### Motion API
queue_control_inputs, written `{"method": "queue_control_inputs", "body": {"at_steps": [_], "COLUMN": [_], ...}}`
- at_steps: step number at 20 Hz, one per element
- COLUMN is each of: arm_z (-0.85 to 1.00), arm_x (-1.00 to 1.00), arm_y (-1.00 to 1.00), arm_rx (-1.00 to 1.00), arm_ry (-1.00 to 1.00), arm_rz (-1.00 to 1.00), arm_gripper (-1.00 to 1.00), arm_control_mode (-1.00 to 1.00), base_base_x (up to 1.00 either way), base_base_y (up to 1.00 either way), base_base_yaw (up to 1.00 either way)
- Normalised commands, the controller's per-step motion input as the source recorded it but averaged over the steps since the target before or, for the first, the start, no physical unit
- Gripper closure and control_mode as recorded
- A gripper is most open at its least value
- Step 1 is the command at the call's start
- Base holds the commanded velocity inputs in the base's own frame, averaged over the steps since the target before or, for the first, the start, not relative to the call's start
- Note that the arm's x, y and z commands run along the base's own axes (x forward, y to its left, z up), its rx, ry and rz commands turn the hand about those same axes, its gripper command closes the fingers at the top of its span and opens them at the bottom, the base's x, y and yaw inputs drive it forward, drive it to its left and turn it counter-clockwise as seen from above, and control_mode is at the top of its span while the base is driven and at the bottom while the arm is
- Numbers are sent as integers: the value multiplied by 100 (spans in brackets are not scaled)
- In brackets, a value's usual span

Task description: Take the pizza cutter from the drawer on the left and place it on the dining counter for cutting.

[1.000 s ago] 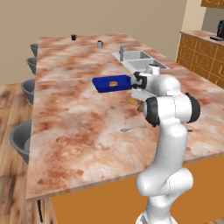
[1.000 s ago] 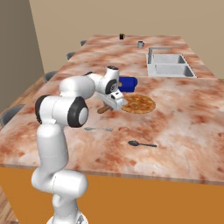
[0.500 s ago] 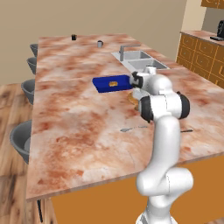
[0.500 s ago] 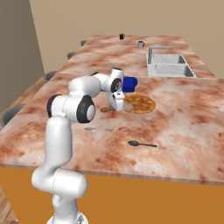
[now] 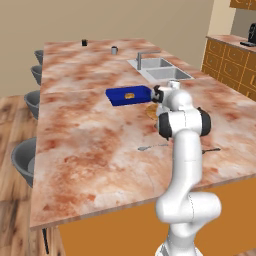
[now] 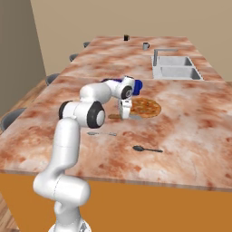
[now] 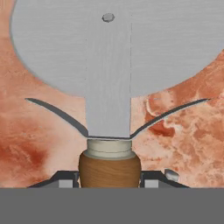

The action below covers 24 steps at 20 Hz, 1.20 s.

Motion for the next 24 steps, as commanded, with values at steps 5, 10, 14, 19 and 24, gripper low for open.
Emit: {"method": "queue_control_inputs", "body": {"at_steps": [5, 10, 14, 19, 24], "arm_z": [-51, -30, -12, -14, -14], "arm_x": [18, 34, 42, 41, 12], "arm_y": [-13, -2, 0, 0, 0], "arm_rx": [0, -4, -4, -2, 0], "arm_ry": [0, -4, -12, -11, 0], "arm_rz": [-16, -10, -4, -1, -1], "arm_gripper": [100, 100, 100, 100, 100], "arm_control_mode": [-100, -100, -100, -100, -100], "base_base_x": [0, 0, 0, 0, 0], "base_base_y": [0, 0, 0, 0, 0], "base_base_yaw": [0, 0, 0, 0, 0]}}
